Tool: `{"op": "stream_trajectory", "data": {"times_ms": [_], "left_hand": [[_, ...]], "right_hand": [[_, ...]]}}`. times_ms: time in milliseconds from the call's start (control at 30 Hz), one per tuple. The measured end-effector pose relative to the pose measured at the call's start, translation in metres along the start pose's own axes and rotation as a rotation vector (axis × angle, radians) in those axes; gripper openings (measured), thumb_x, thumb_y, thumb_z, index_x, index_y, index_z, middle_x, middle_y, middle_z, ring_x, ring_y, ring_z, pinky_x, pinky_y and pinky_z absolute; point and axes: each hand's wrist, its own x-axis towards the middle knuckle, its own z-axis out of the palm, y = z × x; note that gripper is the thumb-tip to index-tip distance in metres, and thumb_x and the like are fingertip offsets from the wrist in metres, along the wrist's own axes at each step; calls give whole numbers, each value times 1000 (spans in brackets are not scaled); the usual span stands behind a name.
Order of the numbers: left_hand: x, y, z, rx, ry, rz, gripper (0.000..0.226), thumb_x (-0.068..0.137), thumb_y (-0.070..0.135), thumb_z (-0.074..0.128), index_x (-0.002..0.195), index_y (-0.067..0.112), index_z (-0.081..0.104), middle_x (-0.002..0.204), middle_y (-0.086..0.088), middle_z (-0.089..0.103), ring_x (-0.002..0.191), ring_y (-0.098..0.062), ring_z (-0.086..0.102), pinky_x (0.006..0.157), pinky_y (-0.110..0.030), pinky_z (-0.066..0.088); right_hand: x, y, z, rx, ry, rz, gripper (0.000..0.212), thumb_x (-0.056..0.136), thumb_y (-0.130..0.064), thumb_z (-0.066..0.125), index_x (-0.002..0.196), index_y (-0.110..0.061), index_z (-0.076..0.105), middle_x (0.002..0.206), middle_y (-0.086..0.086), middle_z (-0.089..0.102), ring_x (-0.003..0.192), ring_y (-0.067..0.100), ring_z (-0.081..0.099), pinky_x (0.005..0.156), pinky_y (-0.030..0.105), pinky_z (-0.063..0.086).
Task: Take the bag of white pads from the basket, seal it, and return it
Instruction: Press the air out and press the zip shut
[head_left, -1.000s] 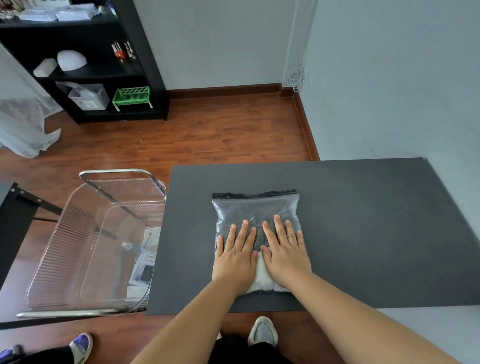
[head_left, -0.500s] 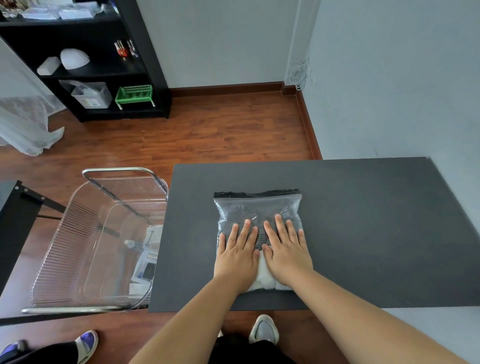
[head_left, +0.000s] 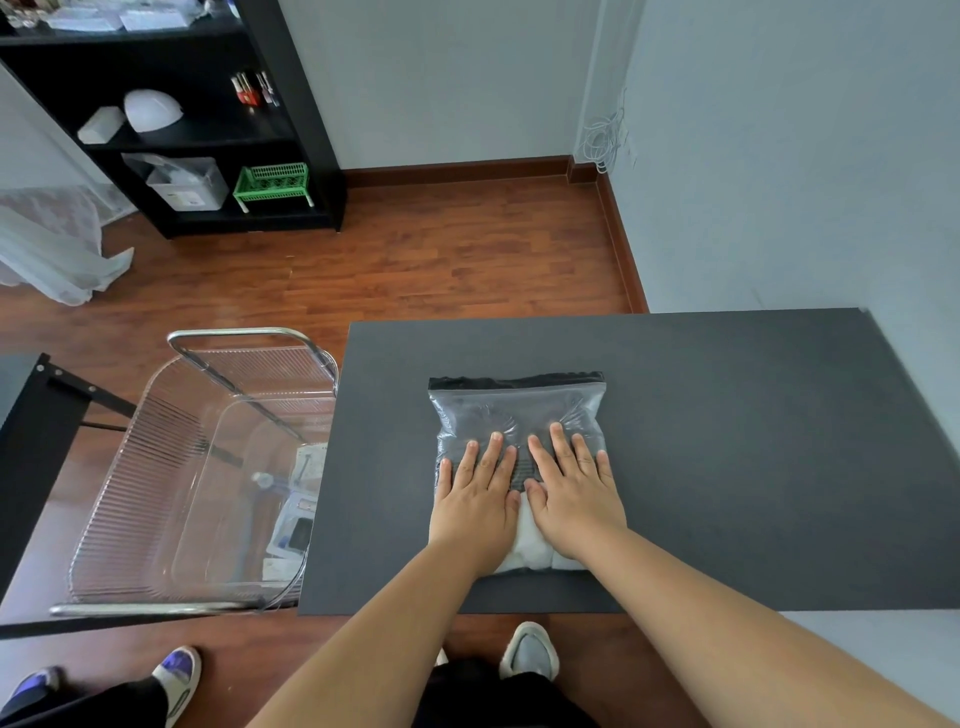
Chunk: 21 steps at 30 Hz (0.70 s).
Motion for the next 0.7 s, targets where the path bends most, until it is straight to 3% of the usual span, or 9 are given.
{"op": "stream_trajectory", "data": {"times_ms": [700], "left_hand": [[3, 0, -9, -23, -51, 11, 56, 103, 44, 12, 155, 29, -3, 164, 8, -11, 151, -19, -7, 119, -45, -5]], "right_hand": [[3, 1, -11, 63, -55, -13, 57, 99, -48, 17, 153, -36, 4, 163, -5, -12, 150, 20, -8, 119, 43, -6]]}}
